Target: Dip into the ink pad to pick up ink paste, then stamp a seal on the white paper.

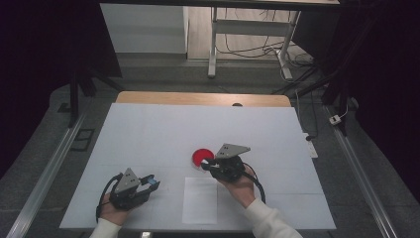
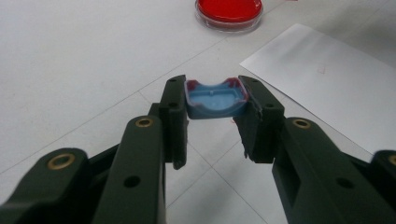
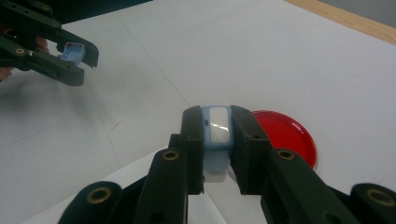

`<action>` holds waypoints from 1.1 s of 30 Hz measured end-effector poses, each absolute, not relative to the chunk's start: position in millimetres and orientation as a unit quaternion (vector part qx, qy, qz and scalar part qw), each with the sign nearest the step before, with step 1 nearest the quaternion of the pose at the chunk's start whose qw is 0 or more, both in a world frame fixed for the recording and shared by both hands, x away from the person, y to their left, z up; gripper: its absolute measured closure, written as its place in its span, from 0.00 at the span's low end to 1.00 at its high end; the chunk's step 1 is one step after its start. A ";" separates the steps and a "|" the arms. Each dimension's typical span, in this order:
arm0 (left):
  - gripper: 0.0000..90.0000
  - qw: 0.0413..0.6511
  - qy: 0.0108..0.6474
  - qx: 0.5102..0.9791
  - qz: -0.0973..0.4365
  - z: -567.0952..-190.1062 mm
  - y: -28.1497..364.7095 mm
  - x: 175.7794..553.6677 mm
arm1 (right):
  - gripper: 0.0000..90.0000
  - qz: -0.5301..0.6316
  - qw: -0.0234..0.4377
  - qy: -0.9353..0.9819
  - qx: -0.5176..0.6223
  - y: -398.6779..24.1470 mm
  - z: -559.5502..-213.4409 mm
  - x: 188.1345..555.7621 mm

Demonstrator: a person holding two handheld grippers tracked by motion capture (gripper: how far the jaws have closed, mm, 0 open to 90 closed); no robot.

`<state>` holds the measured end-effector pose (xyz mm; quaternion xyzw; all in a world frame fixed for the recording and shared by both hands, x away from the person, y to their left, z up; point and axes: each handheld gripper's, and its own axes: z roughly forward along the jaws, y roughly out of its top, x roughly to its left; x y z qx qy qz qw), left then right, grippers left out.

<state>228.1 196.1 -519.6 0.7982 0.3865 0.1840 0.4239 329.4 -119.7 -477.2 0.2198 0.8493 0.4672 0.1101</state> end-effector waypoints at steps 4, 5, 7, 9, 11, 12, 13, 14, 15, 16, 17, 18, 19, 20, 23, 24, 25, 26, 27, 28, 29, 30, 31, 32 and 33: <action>0.72 0.424 0.386 0.798 0.184 -519.4 195.8 227.9 | 0.83 0.469 0.106 0.851 0.212 -120.4 -477.0 326.3; 0.72 0.424 0.386 0.798 0.184 -519.6 195.7 228.0 | 0.83 0.469 0.104 0.851 0.210 -120.6 -477.0 325.2; 0.72 0.424 0.386 0.798 0.184 -519.7 195.8 228.1 | 0.83 0.468 0.105 0.853 0.205 -121.5 -476.5 323.0; 0.72 0.424 0.386 0.798 0.184 -519.5 195.8 228.1 | 0.83 0.468 0.104 0.854 0.202 -122.6 -476.0 321.1; 0.72 0.424 0.386 0.798 0.184 -519.4 195.8 228.1 | 0.83 0.469 0.103 0.854 0.201 -123.3 -476.0 319.1; 0.72 0.424 0.386 0.798 0.184 -519.4 195.6 228.1 | 0.83 0.471 0.101 0.853 0.200 -123.4 -476.2 318.2; 0.72 0.425 0.386 0.798 0.184 -519.5 195.5 228.1 | 0.83 0.468 0.101 0.855 0.198 -123.6 -475.9 317.0; 0.72 0.424 0.386 0.798 0.184 -519.5 195.4 228.1 | 0.83 0.469 0.099 0.856 0.196 -123.6 -476.0 315.9; 0.72 0.424 0.386 0.798 0.184 -519.5 195.4 228.1 | 0.83 0.468 0.099 0.857 0.193 -123.8 -476.0 314.9; 0.72 0.424 0.386 0.798 0.184 -519.5 195.5 228.2 | 0.83 0.469 0.098 0.857 0.192 -123.7 -476.2 313.5; 0.72 0.424 0.386 0.798 0.184 -519.4 195.7 228.2 | 0.83 0.468 0.097 0.858 0.189 -123.7 -476.2 312.5; 0.72 0.424 0.387 0.798 0.184 -519.4 195.9 228.3 | 0.83 0.466 0.096 0.859 0.187 -123.9 -476.0 311.5; 0.72 0.424 0.387 0.798 0.184 -519.5 196.0 228.3 | 0.83 0.467 0.096 0.859 0.185 -123.9 -476.1 310.6; 0.72 0.424 0.387 0.798 0.184 -519.6 196.1 228.3 | 0.83 0.466 0.095 0.860 0.184 -123.8 -476.1 309.6; 0.72 0.424 0.387 0.798 0.183 -519.8 195.9 228.4 | 0.83 0.466 0.091 0.862 0.179 -123.5 -476.3 306.8; 0.72 0.424 0.387 0.798 0.183 -519.8 195.9 228.5 | 0.83 0.464 0.090 0.863 0.177 -123.2 -476.4 305.8; 0.72 0.424 0.387 0.798 0.183 -519.7 195.9 228.4 | 0.83 0.463 0.089 0.864 0.174 -122.7 -476.6 304.7; 0.72 0.424 0.387 0.798 0.184 -519.7 195.9 228.3 | 0.83 0.464 0.087 0.865 0.172 -122.1 -476.9 303.4; 0.72 0.424 0.387 0.798 0.184 -519.7 196.1 228.3 | 0.83 0.464 0.085 0.865 0.169 -121.5 -477.1 302.1; 0.72 0.424 0.387 0.798 0.184 -519.6 196.1 228.3 | 0.83 0.462 0.086 0.867 0.166 -121.2 -477.1 301.0; 0.72 0.424 0.387 0.798 0.184 -519.4 196.2 228.3 | 0.83 0.462 0.084 0.867 0.165 -120.7 -477.3 299.8; 0.72 0.425 0.387 0.798 0.184 -519.4 196.2 228.3 | 0.83 0.462 0.083 0.868 0.164 -120.5 -477.5 298.8; 0.72 0.424 0.387 0.798 0.184 -519.4 196.3 228.4 | 0.83 0.460 0.083 0.869 0.162 -120.4 -477.4 297.8; 0.72 0.424 0.387 0.798 0.184 -519.5 196.3 228.5 | 0.83 0.460 0.082 0.869 0.160 -120.3 -477.8 297.1; 0.72 0.424 0.387 0.798 0.183 -519.5 196.4 228.6 | 0.83 0.460 0.081 0.870 0.159 -120.2 -478.1 296.1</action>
